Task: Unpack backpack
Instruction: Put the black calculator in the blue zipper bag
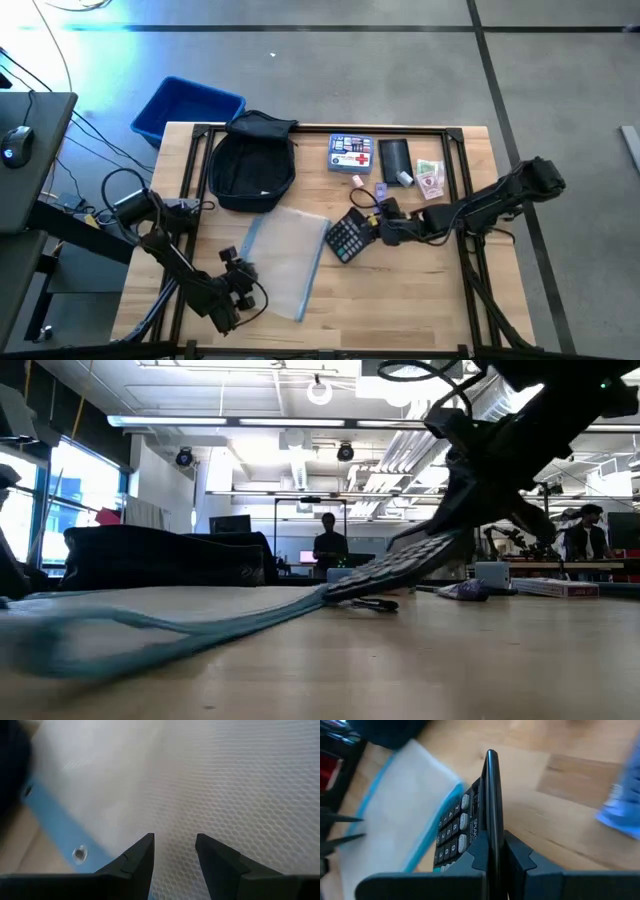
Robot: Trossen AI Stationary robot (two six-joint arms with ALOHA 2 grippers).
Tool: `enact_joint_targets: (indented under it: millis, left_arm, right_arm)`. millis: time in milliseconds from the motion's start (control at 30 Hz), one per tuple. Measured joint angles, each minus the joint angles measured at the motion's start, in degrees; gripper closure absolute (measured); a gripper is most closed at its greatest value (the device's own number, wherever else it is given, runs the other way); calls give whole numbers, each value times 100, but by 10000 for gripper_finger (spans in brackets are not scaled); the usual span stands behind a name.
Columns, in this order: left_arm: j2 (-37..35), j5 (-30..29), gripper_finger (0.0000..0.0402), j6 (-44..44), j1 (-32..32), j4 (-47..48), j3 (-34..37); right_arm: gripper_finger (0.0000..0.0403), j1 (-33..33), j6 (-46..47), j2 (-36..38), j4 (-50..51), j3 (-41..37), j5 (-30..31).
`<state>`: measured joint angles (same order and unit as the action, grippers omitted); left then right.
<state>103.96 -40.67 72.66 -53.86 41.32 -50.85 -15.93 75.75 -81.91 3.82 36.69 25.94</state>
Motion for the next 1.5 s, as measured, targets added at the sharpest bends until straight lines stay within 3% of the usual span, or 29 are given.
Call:
enact_joint_targets:
  millis: [133, 500, 700, 867, 1067, 1167, 1267, 1367, 1433, 1500]
  left_arm:
    - [-22, -80, 273, -407, 175, -589, 195]
    - [26, -279, 273, -1480, 336, -665, -17]
    - [28, -793, 273, -1941, 342, -680, -215]
    - [26, -817, 273, -2084, 444, -636, -256]
    - [22, -1006, 286, -1340, 323, 944, -1050]
    - [22, -1231, 298, -1340, 240, 931, -1254]
    - [17, -1292, 303, -2082, 231, 307, -1253]
    - [22, -1198, 303, -3699, 350, -685, -1255]
    - [26, -852, 299, -4929, 514, -1352, -1255]
    - [26, -114, 294, -5908, 781, -1985, -1257]
  right_arm:
    - [395, 117, -415, -280, -625, 0, -263]
    - [396, 134, -846, -1226, -2095, -2, -517]
    - [396, 125, -1030, -1752, -3200, 70, -770]
    - [384, 117, -1370, -2240, -3111, 657, -976]
    - [353, 117, -2225, -2722, -2901, 1420, -1168]
    - [340, 118, -2773, -2819, -2761, 1649, -1320]
    - [317, 117, -3128, -2812, -2670, 1783, -1384]
    - [281, 117, -3431, -2812, -2623, 1801, -1500]
    - [255, 108, -3583, -2812, -2588, 1801, -1508]
    - [230, 78, -3746, -2812, -2499, 1801, -1507]
